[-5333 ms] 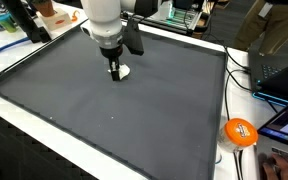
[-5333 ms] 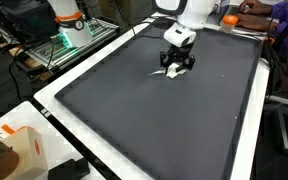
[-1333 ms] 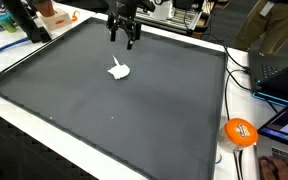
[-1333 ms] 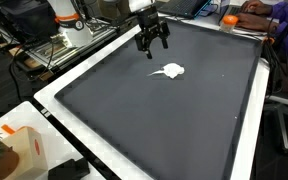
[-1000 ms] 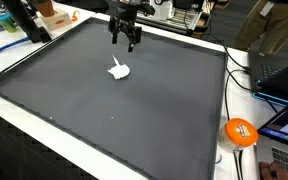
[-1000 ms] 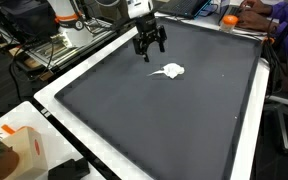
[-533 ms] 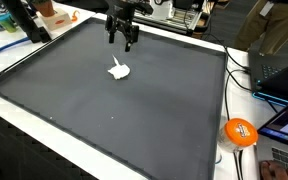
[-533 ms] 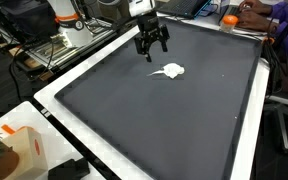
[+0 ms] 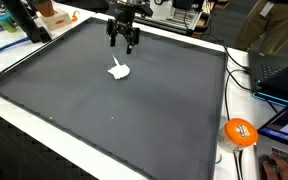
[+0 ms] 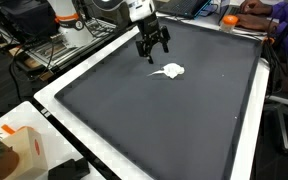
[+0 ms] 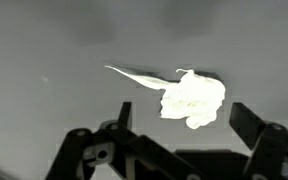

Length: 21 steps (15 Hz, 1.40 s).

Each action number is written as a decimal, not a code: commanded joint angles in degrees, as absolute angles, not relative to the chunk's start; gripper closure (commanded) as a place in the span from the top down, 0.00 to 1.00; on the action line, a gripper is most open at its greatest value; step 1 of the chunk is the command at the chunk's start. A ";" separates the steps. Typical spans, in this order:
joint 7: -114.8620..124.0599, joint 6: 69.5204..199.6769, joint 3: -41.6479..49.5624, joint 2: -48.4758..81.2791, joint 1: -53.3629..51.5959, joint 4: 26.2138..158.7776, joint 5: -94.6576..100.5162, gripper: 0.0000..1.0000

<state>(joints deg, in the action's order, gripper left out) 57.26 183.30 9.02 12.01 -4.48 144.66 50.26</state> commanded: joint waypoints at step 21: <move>30.31 148.60 -4.20 -0.84 -3.05 135.83 11.54 1.00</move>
